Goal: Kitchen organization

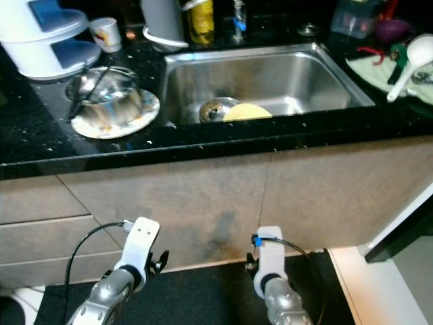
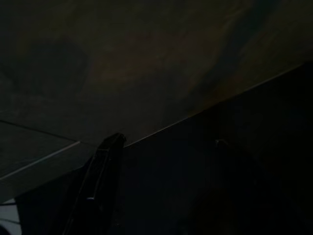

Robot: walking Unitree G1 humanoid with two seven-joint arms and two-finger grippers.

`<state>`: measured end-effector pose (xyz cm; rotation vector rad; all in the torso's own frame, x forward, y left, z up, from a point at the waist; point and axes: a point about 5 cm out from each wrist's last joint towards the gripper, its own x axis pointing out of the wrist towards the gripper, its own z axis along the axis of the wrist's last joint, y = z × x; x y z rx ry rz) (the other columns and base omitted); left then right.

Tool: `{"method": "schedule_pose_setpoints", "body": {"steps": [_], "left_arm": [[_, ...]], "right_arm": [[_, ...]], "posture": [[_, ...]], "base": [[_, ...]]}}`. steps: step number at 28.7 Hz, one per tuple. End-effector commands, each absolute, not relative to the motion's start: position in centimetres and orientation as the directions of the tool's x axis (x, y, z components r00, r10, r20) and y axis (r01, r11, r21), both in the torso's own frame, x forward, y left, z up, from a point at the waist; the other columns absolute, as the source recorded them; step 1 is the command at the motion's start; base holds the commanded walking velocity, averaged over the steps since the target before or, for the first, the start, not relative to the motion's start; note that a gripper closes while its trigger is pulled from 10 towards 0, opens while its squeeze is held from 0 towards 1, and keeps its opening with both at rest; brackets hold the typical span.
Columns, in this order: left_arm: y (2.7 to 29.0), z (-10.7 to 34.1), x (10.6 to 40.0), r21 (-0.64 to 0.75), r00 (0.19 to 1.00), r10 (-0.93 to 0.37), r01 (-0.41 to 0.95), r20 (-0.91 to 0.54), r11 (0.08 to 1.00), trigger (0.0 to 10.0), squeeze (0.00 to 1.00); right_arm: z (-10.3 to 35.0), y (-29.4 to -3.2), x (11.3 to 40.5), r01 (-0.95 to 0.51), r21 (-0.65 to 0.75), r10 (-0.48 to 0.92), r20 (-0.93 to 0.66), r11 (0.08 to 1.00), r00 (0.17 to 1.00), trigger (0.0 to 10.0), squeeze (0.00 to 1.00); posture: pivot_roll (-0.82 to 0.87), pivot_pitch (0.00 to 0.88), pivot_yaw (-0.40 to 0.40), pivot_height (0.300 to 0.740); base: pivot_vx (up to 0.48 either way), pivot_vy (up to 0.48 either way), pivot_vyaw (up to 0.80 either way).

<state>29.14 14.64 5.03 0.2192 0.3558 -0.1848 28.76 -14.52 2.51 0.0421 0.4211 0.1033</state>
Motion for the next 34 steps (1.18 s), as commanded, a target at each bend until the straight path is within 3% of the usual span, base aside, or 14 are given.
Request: {"method": "schedule_pose_setpoints", "body": {"steps": [1,27,34], "left_arm": [[15.08,4.20,28.59,0.177,0.909,-0.129,0.213,-0.395,0.961,10.0,0.00],[15.76,4.51,28.83,0.188,0.912,-0.138,0.225,-0.386,0.956,10.0,0.00],[15.90,4.44,28.80,0.223,0.896,-0.141,0.253,-0.420,0.941,10.0,0.00]], "right_arm": [[1.47,-13.93,27.92,-0.091,0.087,0.120,-0.441,0.992,0.890,10.0,0.00],[1.43,-13.47,28.01,-0.090,0.104,0.126,-0.430,0.990,0.894,10.0,0.00],[1.37,-13.35,28.05,-0.086,0.110,0.125,-0.428,0.990,0.895,10.0,0.00]], "posture": [[-0.07,0.213,0.015,0.740],[-0.05,0.186,0.028,0.740],[-0.05,0.189,0.035,0.740]], "base": [[0.000,0.442,0.00],[0.000,0.421,0.00],[0.000,-0.319,0.00]]}}
